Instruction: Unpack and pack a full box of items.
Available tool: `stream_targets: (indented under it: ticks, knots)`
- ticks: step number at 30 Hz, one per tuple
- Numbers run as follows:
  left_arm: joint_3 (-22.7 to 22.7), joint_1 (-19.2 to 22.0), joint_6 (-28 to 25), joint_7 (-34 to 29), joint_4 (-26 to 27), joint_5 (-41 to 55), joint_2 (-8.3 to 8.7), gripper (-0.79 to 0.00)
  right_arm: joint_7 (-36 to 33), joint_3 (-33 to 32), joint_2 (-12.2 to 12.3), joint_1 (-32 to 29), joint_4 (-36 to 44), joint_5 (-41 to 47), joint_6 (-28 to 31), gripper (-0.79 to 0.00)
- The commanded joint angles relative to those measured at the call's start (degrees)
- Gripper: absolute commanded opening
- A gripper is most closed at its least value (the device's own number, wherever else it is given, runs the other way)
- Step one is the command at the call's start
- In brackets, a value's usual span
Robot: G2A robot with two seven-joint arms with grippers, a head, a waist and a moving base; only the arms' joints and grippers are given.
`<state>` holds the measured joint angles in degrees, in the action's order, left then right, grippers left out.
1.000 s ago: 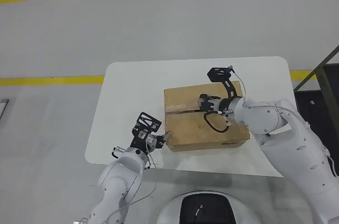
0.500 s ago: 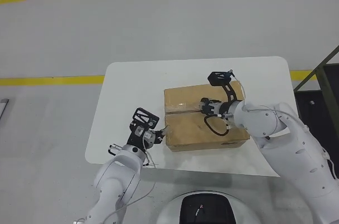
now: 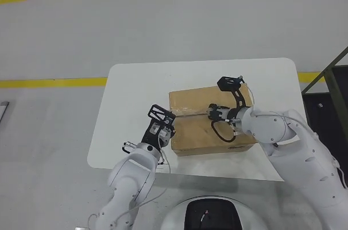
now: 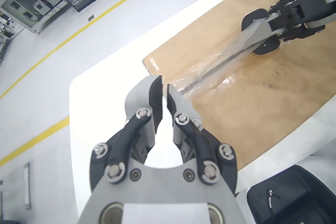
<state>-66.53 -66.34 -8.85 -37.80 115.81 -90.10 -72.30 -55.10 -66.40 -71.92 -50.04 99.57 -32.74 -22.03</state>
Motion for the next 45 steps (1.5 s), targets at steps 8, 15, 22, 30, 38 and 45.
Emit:
stream_targets:
  ticks: [8,15,22,30,38,45]
  knots:
    - [2.8,3.1,2.7,-0.9,-4.9,0.1,-0.99,-0.785,-0.2,-0.3,0.2,-0.5,0.4,0.1,-0.6,-0.742]
    - [3.4,5.8,3.4,-2.3,-8.7,0.5,-1.59,-0.785,-0.5,-0.1,0.3,-0.3,0.3,0.1,-0.5,-0.733]
    - [4.1,6.5,2.8,-3.5,-9.5,1.2,-2.02,-0.785,-0.5,0.2,0.3,0.1,-0.1,0.3,-0.8,-0.705]
    - [4.8,6.9,1.9,-4.2,-10.5,0.8,-2.36,-0.785,-0.9,0.8,0.2,0.8,-0.4,0.3,-1.2,-0.643]
    - [5.3,7.6,1.6,-4.6,-11.2,0.7,-2.75,-0.785,-1.9,-0.2,0.5,0.7,0.7,0.1,-2.0,-0.563]
    - [5.5,7.9,1.8,-5.1,-11.7,-0.1,-3.05,-0.785,-2.5,-3.1,1.2,-1.3,2.8,-0.1,-2.8,-0.493]
